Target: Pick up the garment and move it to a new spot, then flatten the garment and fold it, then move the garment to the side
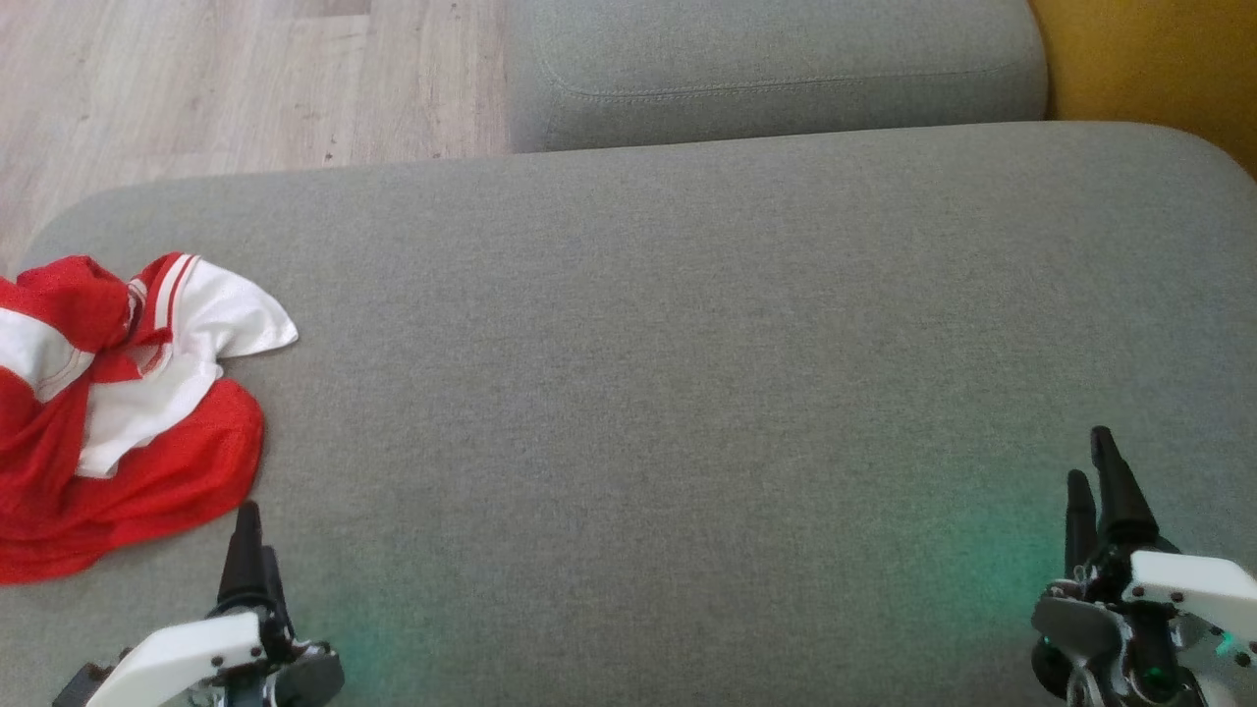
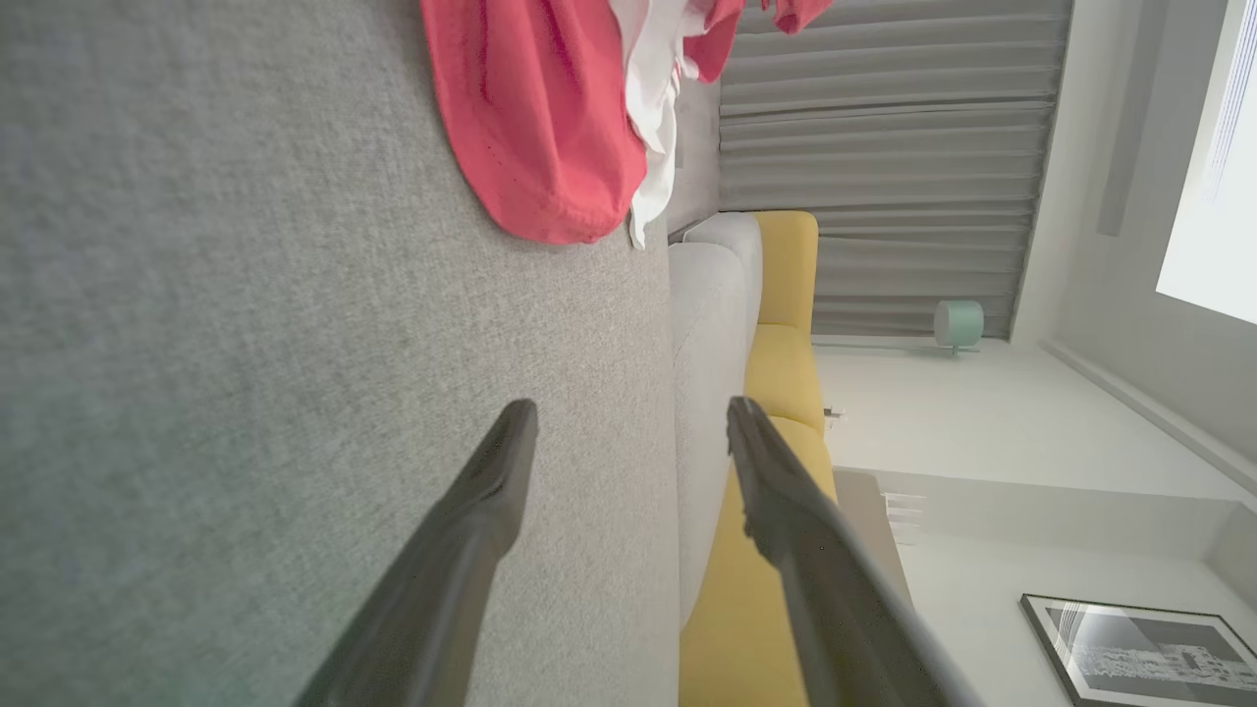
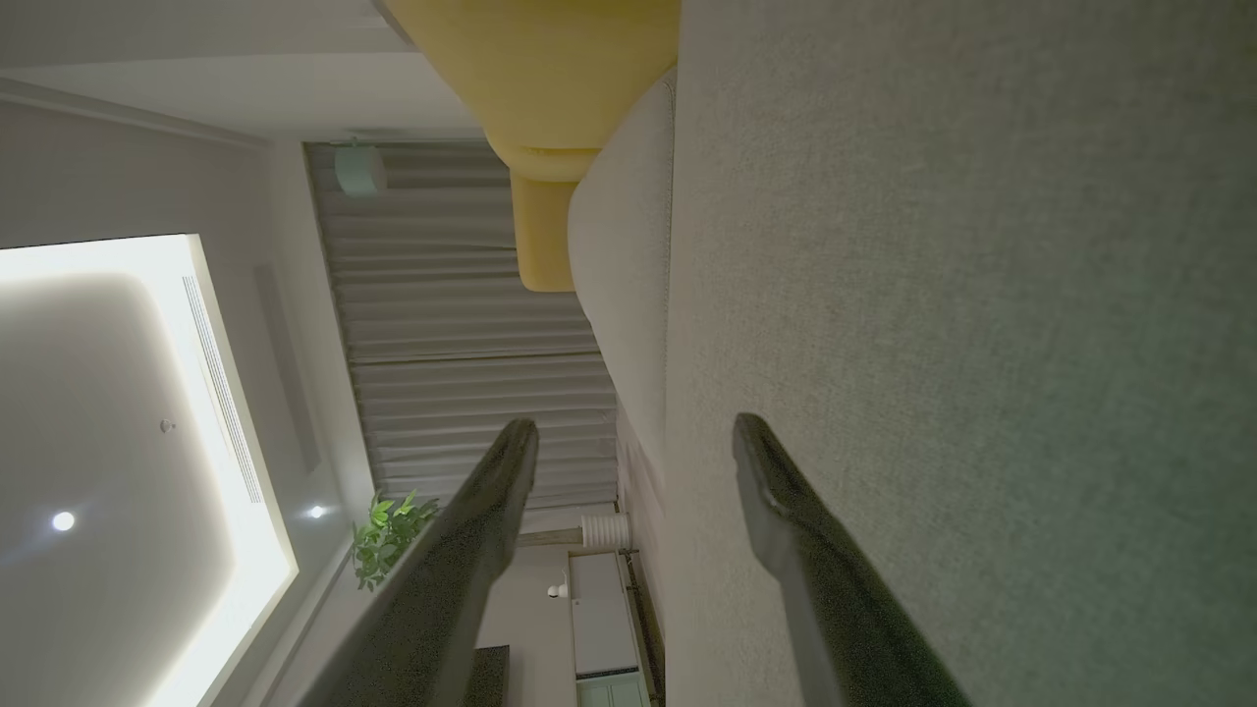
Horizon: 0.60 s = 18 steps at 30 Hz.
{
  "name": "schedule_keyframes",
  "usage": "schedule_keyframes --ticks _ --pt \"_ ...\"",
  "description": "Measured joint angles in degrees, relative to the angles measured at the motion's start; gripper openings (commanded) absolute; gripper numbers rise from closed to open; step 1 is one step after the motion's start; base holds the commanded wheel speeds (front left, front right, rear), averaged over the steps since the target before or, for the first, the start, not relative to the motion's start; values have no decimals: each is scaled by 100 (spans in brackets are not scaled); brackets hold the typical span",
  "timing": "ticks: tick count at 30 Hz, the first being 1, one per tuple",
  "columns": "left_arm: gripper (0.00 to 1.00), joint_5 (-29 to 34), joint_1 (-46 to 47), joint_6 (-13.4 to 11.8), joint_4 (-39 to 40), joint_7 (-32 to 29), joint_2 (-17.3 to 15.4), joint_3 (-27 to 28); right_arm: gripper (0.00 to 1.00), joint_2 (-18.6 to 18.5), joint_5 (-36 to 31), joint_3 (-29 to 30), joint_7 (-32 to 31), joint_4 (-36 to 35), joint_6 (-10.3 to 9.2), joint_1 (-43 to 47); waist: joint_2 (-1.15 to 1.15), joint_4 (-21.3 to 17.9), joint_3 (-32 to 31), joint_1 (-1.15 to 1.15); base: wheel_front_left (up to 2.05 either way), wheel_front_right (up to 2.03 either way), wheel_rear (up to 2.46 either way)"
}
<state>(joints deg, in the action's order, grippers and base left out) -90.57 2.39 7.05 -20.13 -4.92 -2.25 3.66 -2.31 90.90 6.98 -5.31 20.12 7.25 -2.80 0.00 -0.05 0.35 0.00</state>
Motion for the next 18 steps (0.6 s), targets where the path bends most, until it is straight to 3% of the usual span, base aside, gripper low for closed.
schedule_keyframes --ticks 18 --pt "100 1162 126 0 -15 278 -38 -165 100 -31 -911 -207 331 93 0 -253 0 -1 74 0 0 0 0"
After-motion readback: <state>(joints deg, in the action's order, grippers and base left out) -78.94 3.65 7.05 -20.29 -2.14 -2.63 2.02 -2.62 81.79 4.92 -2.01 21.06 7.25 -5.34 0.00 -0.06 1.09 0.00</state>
